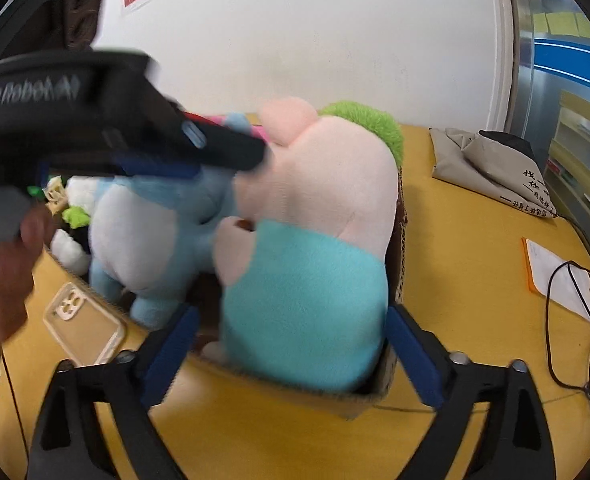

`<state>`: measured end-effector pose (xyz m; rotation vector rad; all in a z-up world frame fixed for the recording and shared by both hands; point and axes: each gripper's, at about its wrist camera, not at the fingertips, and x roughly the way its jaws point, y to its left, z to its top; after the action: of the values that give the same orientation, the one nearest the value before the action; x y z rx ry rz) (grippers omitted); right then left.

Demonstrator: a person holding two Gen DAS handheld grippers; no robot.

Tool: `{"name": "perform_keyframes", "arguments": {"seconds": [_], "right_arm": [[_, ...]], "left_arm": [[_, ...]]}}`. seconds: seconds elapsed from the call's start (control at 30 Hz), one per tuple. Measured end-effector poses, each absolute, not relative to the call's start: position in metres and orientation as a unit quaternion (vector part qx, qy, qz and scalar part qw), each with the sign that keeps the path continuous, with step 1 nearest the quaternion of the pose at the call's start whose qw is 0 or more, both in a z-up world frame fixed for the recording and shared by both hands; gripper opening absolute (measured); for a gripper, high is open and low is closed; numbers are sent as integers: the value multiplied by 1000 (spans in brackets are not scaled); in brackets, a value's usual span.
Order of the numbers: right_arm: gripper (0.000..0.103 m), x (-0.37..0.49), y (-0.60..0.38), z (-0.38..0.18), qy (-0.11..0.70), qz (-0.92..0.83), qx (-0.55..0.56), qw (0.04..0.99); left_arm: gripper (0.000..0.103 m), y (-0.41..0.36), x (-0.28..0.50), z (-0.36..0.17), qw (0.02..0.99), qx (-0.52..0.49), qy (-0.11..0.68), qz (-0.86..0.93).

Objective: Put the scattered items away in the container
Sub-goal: 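Lower the pig plush into the box and open both grippers, then withdraw both grippers from the box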

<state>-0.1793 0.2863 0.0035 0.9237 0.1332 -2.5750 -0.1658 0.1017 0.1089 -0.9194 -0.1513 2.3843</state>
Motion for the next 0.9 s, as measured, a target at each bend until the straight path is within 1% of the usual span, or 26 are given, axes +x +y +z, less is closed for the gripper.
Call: {"name": "perform_keyframes", "arguments": {"seconds": [0.07, 0.2, 0.3, 0.37, 0.43, 0.5, 0.57, 0.67, 0.8, 0.9], "right_arm": [[103, -162, 289, 15, 41, -929, 314, 193], [103, -151, 298, 30, 12, -939, 305, 160], [103, -125, 279, 38, -6, -938, 318, 133], [103, -112, 261, 38, 7, -940, 319, 122], [103, -99, 244, 33, 40, -942, 313, 111], [103, -84, 230, 28, 54, -945, 307, 101], [103, -70, 224, 26, 40, -947, 303, 100], [103, -55, 218, 28, 34, -951, 296, 86], [103, -46, 218, 36, 55, -953, 290, 64], [103, -44, 226, 40, 51, -952, 298, 55]], "left_arm": [[75, 68, -147, 118, 253, -320, -37, 912], [75, 16, -116, 110, 183, -321, -5, 929], [75, -18, -75, 109, 127, -302, -2, 945], [75, -39, -47, 109, 119, -287, -12, 951], [76, -52, -23, 104, 109, -276, -8, 955], [76, -53, -7, 95, 104, -277, 7, 955], [76, -53, -2, 82, 104, -295, 14, 950], [76, -50, 4, 69, 115, -317, 1, 941], [76, -44, 8, 68, 124, -311, -14, 942], [76, -41, 12, 71, 128, -305, -24, 944]]}}
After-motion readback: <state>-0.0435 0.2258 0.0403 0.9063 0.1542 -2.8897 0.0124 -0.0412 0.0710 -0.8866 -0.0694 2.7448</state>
